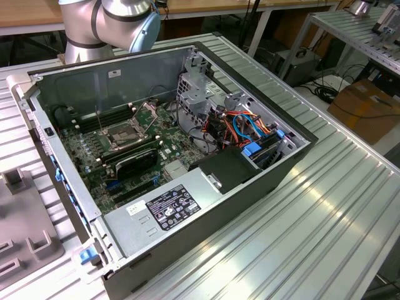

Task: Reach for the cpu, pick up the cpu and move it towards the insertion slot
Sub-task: 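Pick up the cpu and move it towards the insertion slot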

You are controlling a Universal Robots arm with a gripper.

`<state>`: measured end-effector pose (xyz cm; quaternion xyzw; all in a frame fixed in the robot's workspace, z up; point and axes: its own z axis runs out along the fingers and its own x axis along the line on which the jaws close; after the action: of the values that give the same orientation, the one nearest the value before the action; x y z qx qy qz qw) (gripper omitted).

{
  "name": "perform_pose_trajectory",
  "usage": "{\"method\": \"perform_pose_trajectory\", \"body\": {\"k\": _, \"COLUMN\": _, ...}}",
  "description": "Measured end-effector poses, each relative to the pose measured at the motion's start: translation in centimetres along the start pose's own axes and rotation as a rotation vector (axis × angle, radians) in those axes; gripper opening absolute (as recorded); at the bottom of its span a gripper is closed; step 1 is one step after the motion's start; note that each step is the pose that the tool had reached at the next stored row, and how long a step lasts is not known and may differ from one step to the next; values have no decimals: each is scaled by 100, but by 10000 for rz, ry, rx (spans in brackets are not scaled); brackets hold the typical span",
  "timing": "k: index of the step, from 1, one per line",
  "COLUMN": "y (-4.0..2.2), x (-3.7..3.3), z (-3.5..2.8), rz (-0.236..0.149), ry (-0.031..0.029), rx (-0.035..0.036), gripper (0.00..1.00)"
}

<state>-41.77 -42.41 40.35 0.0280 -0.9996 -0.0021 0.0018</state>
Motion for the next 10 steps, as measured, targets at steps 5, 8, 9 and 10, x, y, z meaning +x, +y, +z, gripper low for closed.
{"method": "perform_pose_trajectory", "body": {"k": 5, "y": -1, "x": -4, "z": 0, "rz": -1, "ry": -1, "rx": 0, "gripper": 55}}
{"method": "perform_pose_trajectory", "body": {"k": 8, "y": -1, "x": -6, "z": 0, "rz": -1, "ry": 0, "rx": 0, "gripper": 55}}
{"method": "perform_pose_trajectory", "body": {"k": 9, "y": -1, "x": -6, "z": 0, "rz": -1, "ry": 0, "rx": 0, "gripper": 55}}
{"method": "perform_pose_trajectory", "body": {"k": 10, "y": -1, "x": -7, "z": 0, "rz": -1, "ry": 0, "rx": 0, "gripper": 55}}
